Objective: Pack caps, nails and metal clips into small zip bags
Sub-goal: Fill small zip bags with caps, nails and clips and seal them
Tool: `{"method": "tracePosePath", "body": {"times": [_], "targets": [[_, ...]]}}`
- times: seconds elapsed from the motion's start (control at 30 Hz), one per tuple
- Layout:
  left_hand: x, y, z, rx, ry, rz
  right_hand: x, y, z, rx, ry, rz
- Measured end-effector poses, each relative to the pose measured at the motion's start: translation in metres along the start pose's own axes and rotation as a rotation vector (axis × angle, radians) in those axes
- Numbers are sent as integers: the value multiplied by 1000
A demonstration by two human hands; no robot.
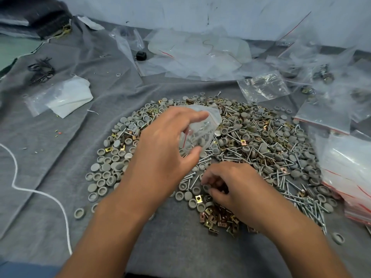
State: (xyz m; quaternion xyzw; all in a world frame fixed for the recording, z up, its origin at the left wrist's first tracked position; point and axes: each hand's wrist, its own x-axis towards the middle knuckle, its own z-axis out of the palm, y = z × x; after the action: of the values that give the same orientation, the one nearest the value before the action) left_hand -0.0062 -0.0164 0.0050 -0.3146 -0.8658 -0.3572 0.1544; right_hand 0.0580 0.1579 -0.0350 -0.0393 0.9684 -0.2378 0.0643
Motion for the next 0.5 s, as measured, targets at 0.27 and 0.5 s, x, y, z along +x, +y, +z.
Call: {"method": "tracePosePath", "body": {"times": [0.27,0.5], "targets": [[-1,1,0,46,-23,40,-4,-2,-10,195,234,-105],[0,5,3,-10,-73,44,5,-24,-19,184,824,-355]]}}
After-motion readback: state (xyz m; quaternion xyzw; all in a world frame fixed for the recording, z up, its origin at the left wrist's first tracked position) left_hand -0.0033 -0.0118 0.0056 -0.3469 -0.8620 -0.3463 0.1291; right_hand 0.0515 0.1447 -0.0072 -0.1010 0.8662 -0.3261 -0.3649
